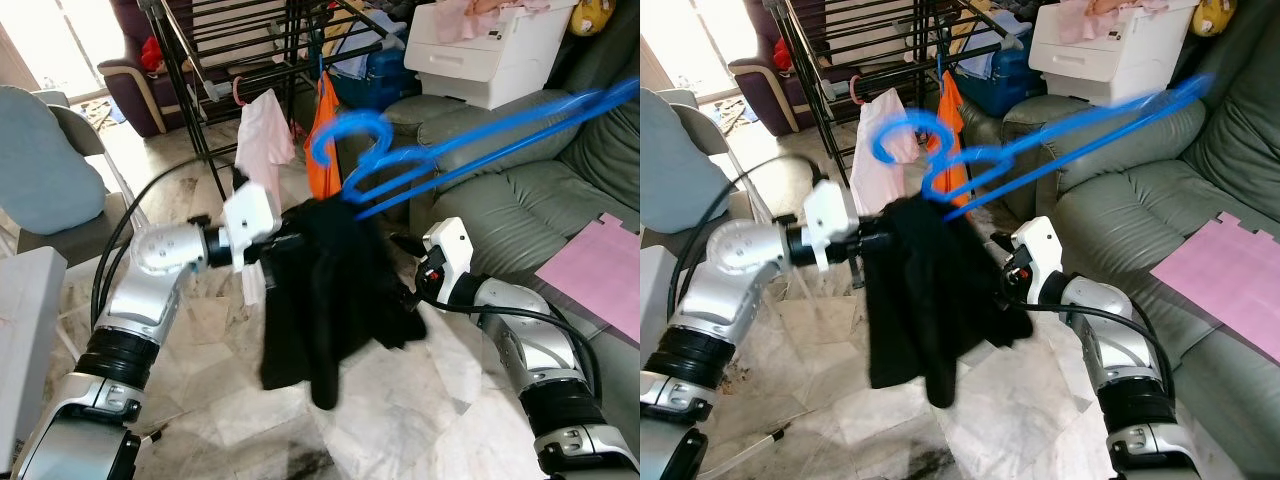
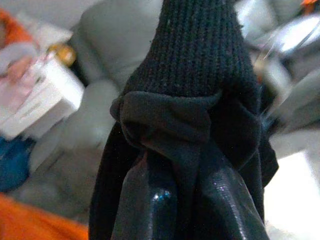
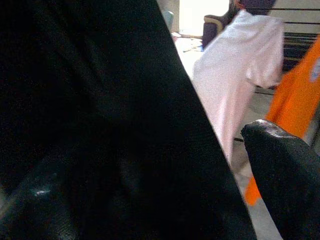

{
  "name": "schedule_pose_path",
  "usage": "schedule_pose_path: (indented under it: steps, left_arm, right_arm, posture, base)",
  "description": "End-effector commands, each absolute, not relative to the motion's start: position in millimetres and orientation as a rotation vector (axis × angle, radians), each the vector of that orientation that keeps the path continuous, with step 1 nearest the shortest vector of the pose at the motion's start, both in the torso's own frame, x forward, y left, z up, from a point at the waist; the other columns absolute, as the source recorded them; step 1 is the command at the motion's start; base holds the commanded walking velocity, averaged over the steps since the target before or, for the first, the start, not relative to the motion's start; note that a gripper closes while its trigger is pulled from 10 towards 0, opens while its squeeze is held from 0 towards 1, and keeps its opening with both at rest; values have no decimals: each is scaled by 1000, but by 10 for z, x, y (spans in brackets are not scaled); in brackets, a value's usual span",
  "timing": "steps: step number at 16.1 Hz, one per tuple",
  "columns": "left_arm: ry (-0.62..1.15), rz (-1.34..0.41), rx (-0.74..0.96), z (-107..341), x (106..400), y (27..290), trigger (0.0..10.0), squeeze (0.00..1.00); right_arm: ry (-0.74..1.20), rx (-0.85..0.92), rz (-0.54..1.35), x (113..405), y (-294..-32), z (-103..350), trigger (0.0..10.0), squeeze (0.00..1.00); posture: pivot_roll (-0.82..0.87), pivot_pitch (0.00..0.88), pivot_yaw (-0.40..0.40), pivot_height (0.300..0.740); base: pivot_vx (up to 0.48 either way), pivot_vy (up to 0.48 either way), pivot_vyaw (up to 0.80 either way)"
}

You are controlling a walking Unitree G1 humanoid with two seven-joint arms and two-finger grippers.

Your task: Hang hanger

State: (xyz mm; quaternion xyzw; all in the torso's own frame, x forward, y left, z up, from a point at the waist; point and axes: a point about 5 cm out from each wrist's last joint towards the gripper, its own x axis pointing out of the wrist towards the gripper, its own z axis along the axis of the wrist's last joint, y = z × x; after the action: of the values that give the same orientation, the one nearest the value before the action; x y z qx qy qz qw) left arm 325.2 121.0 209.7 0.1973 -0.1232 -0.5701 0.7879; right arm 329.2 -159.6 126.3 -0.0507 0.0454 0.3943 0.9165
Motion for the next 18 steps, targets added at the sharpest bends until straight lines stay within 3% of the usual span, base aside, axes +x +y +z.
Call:
schedule_pose_path:
  steps: [1,5,10,11,12,13,15,18]
  left_arm:
    - [-300,-1263,389,2215,3183,1231,0,0]
    - [-325,-1228,329,2355,3177,1244,0,0]
    - [-504,-889,209,2902,3454,1590,0,0]
    - [-511,-850,213,2946,3479,1671,0,0]
    - [-508,-827,230,2958,3491,1722,0,0]
    - [-495,-792,236,2942,3500,1816,0,0]
    - [-472,-776,250,2889,3513,1880,0,0]
    - [-281,-910,269,2453,3417,1915,0,0]
  right_arm:
    - [76,-145,790,3337,-1590,1299,10000,0]
    - [180,-198,709,3347,-1696,1128,10000,0]
    - [394,-145,646,3149,-1884,747,10000,0]
    - [432,-142,639,3106,-1938,690,6039,0]
    - [457,-130,615,3087,-2000,659,1059,0]
    - [470,-107,555,3087,-2141,669,0,0]
    - [469,-111,490,3110,-2274,716,0,0]
    - [334,-165,231,3360,-2607,1084,0,0]
  posture:
    - [-125,0,63,740]
    - [-128,0,59,740]
    - [-133,0,55,740]
    - [-133,0,54,740]
    - [-133,0,52,740]
    - [-133,0,52,740]
    - [-140,0,51,740]
    - [-150,0,53,740]
  base:
    - [0,0,0]
    - [0,0,0]
    - [0,0,0]
    - [0,0,0]
    - [0,0,0]
    - [0,0,0]
    - [0,0,0]
    - [0,0,0]
